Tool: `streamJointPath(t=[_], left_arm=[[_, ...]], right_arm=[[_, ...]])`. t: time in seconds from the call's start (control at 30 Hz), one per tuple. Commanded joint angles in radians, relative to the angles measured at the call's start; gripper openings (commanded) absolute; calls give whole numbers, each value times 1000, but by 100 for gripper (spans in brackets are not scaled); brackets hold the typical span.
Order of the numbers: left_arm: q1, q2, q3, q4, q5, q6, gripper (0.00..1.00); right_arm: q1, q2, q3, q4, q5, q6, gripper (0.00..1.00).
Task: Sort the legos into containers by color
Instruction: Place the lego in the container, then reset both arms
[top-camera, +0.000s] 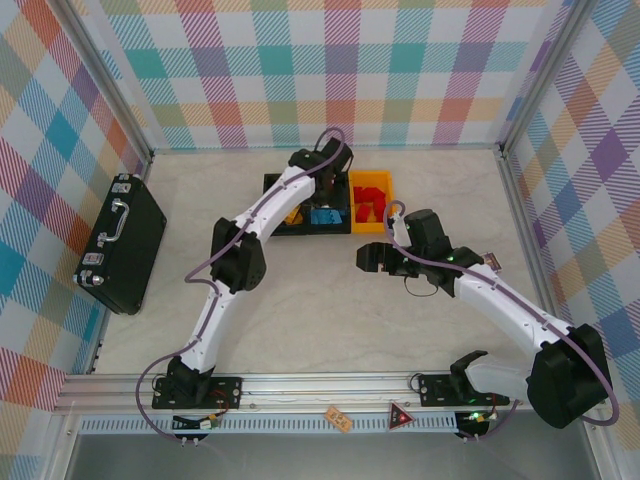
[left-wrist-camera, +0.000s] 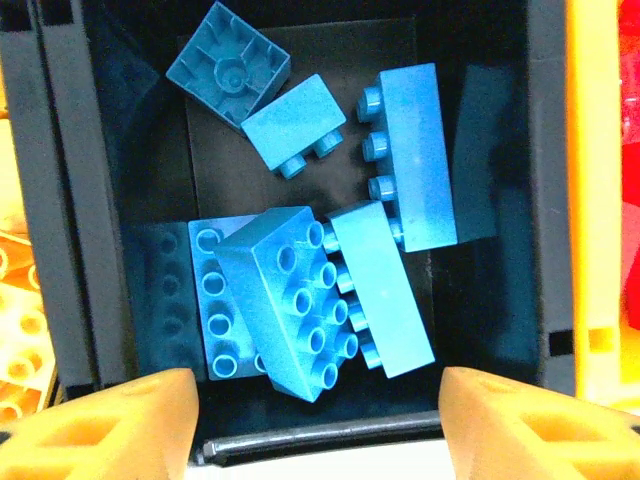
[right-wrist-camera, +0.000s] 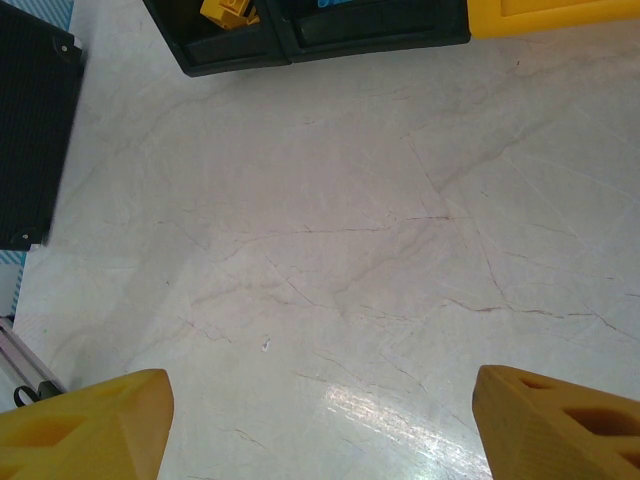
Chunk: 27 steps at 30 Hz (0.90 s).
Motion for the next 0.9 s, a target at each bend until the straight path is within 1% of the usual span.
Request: streamJointPath(t=[0.0, 0.13, 0.17, 0.33, 0.37, 0.4, 0.47, 0.5, 0.53, 0.67, 0.73, 0.83, 0.87], left_arm=[[-14, -147, -62, 30, 10, 7, 66], [-16, -271, -242, 138, 18, 6, 68], [-15, -308, -298, 169, 15, 6, 71], [-15, -510, -582, 336, -2, 9, 76], [-14, -554, -638, 368, -16, 11, 79], [-12, -596, -691, 394, -29, 13, 81], [-5, -673, -784, 430, -45, 23, 87], [1, -712, -829, 447, -54, 26, 94], [11, -747, -869, 459, -57, 27, 97], [44, -917, -1072, 556, -120, 40, 100], [63, -1011, -1179, 620, -153, 49, 100], [115, -1131, -1314, 695, -207, 62, 100], [142, -1158, -1342, 703, -224, 66, 100]], right_arm=[[-6, -5, 12, 4, 1, 8, 79], [-6, -7, 24, -11, 20, 4, 80], [-6, -6, 29, -15, 23, 3, 81], [-8, 9, 62, -33, 66, -15, 82], [-8, 14, 72, -40, 81, -20, 83], [-9, 18, 83, -48, 100, -25, 97], [-12, 23, 101, -53, 125, -39, 99], [-17, 28, 110, -53, 134, -46, 99], [-21, 32, 120, -54, 145, -53, 99], [-47, 54, 153, -49, 178, -69, 99], [-55, 50, 157, -34, 226, -76, 99], [-66, 37, 162, -16, 377, -94, 99], [-69, 34, 161, -9, 450, -105, 99]])
